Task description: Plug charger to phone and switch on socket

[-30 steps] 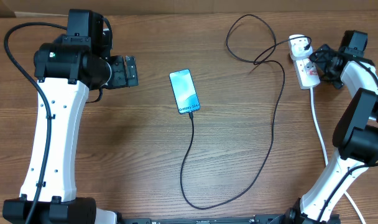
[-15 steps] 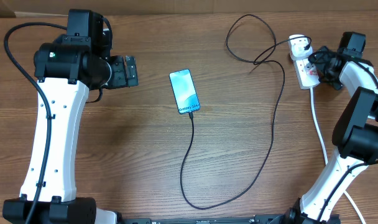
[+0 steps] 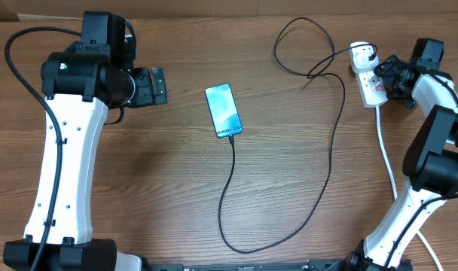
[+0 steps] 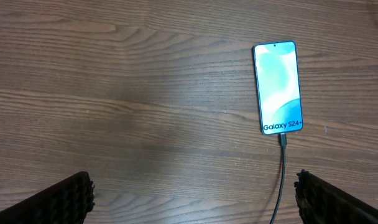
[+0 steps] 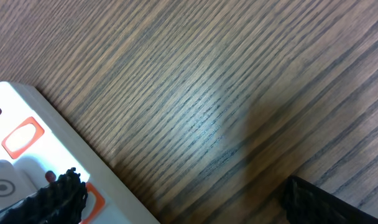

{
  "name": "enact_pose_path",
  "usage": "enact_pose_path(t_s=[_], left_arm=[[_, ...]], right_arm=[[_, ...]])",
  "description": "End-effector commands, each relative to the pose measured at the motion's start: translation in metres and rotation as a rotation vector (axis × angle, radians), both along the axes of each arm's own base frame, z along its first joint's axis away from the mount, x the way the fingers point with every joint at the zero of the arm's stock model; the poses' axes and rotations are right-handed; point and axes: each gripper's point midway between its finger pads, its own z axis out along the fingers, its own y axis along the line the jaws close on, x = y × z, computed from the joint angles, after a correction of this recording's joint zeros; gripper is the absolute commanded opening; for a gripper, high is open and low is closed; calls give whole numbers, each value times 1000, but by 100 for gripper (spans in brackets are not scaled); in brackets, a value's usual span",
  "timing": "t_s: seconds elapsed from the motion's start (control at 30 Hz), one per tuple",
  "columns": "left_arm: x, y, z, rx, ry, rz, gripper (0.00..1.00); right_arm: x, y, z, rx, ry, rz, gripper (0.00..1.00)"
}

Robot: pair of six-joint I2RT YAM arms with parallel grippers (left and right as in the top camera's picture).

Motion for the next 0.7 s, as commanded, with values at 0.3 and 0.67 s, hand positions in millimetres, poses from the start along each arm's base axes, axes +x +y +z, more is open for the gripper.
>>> enact_pose_path(t_s=[0.3, 0.67], left_arm=[[2, 1, -1, -1, 2, 18, 100], [2, 1, -1, -1, 2, 18, 100]], right_arm=[[-3, 11, -19, 42, 38, 59, 100], [-3, 18, -20, 47, 44, 131, 100]])
